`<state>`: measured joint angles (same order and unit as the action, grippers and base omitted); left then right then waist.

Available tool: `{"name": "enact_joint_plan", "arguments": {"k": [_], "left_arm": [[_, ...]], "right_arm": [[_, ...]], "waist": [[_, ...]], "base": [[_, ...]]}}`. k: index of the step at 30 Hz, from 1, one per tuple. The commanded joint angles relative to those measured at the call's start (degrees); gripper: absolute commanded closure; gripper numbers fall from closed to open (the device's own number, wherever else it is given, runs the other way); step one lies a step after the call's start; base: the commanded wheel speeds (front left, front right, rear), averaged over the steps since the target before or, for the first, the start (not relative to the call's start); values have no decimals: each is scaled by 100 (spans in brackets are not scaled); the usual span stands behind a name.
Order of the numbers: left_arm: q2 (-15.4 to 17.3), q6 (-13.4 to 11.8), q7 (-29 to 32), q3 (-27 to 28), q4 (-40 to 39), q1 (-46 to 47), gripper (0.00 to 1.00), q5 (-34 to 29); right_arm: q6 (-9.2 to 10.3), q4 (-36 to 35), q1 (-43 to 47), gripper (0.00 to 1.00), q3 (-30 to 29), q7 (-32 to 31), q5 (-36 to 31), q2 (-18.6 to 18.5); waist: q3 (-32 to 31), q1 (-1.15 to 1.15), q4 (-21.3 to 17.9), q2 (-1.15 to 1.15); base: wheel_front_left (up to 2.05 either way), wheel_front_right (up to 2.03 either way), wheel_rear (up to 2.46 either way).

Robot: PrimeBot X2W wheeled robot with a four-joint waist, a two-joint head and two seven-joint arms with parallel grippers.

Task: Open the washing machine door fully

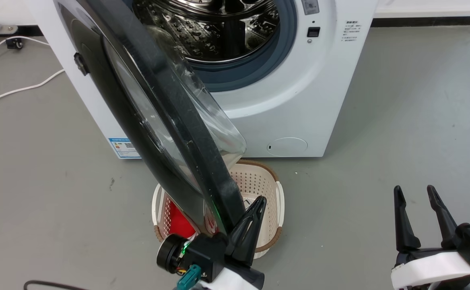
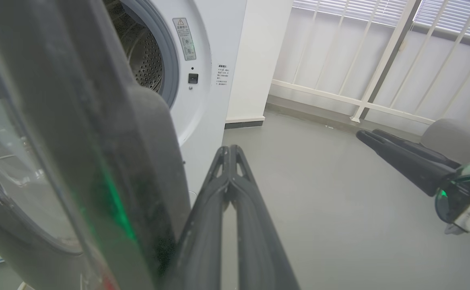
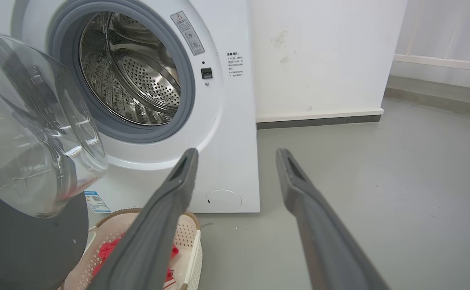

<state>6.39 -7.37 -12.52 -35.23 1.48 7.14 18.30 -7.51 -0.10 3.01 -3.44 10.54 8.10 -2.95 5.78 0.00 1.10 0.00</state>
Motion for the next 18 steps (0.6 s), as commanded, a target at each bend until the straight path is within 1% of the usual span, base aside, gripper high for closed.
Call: {"name": "enact_joint_plan", "arguments": {"k": [1,7,18], "left_arm": [[148,-144,15,174,12,-85,100,16],[267,-326,-27,219,-278,-312,100,-50],[346,-524,38,175,-771,-571,100,-115]], "right_arm": [[4,-39,73,0,-14,-19,-5,15],[4,-88,106,0,-54,-70,-6,15],[4,-173,88,0,-79,-136,-20,14]], "waist": [[-11,0,42,0],[-25,0,244,0],[14,0,813,0]], "base": [[0,0,0],[0,0,0],[0,0,0]]}}
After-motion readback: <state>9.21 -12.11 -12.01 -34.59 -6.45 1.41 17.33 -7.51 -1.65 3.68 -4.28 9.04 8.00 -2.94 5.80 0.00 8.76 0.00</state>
